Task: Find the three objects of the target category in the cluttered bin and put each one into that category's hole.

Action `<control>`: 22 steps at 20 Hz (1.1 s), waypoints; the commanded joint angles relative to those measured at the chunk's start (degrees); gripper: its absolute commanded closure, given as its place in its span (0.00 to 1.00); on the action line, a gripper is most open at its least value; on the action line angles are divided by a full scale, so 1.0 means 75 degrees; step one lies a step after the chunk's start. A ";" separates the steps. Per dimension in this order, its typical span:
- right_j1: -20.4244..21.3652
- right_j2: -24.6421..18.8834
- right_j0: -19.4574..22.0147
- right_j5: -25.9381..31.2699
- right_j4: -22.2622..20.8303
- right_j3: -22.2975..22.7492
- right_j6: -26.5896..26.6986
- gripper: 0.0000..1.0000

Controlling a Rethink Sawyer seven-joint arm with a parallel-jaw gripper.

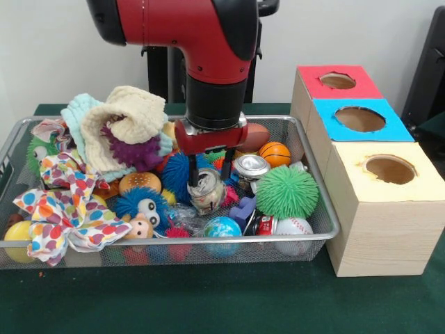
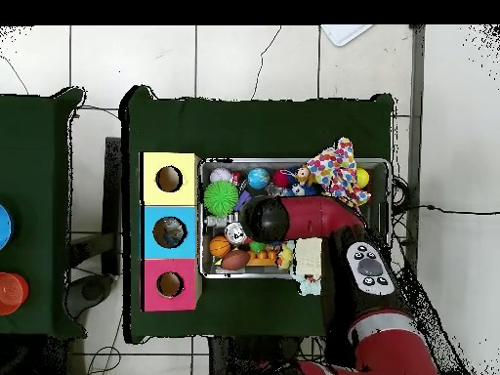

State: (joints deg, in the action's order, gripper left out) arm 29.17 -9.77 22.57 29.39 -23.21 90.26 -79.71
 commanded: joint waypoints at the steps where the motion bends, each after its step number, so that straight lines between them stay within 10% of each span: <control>1: -0.0240 0.0294 0.0217 0.0511 -0.0153 -0.0296 -0.0559 0.00; 17: -0.0162 -0.0031 0.0424 0.0391 -0.0032 -0.0126 -0.0334 0.00; 18: -0.0197 -0.0051 0.0429 0.0459 -0.0044 -0.0130 -0.0280 1.00; 22: -0.0284 -0.0171 0.0534 0.0158 -0.0019 -0.0055 -0.0343 1.00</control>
State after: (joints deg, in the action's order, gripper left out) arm 29.36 -9.58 23.69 29.40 -22.99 89.92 -79.71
